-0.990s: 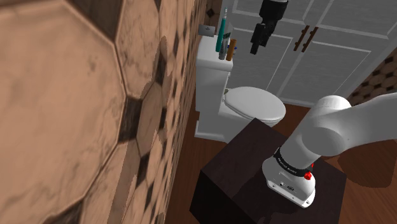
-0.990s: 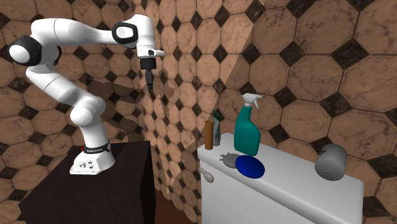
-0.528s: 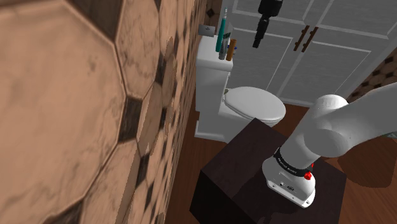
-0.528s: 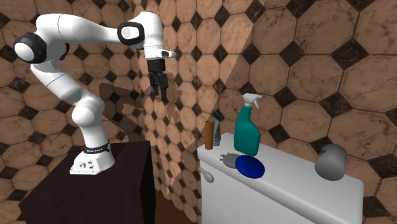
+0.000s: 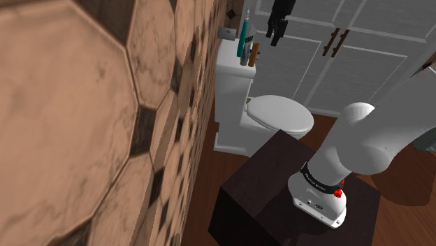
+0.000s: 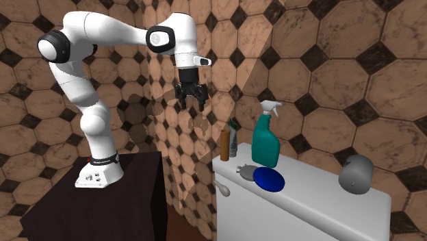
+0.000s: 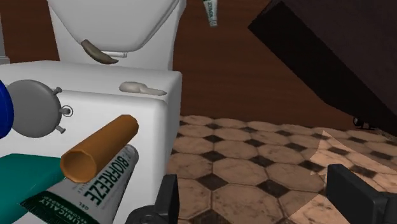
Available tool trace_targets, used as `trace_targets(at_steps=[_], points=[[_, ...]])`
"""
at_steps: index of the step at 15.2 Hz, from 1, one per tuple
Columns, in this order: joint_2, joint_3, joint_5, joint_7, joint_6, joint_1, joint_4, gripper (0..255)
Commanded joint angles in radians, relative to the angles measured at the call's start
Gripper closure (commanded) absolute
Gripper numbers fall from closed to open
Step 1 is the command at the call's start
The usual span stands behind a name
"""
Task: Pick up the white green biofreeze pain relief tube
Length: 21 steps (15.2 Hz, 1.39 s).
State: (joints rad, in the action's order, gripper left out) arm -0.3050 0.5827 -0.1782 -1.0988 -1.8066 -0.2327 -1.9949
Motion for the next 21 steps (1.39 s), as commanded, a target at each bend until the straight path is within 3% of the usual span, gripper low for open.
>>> trace_targets(at_steps=[1, 6, 11, 20, 21], points=[[0.095, 0.055, 0.053, -0.148, -0.015, -0.03, 0.074, 0], [0.363, 0.142, 0.253, -0.507, 0.006, -0.037, 0.299, 0], [0.62, 0.115, 0.438, -0.795, 0.093, 0.062, 0.568, 0], [0.612, 0.106, 0.435, -0.802, -0.011, 0.051, 0.457, 0], [0.615, 0.106, 0.437, -0.803, -0.009, 0.053, 0.462, 255]])
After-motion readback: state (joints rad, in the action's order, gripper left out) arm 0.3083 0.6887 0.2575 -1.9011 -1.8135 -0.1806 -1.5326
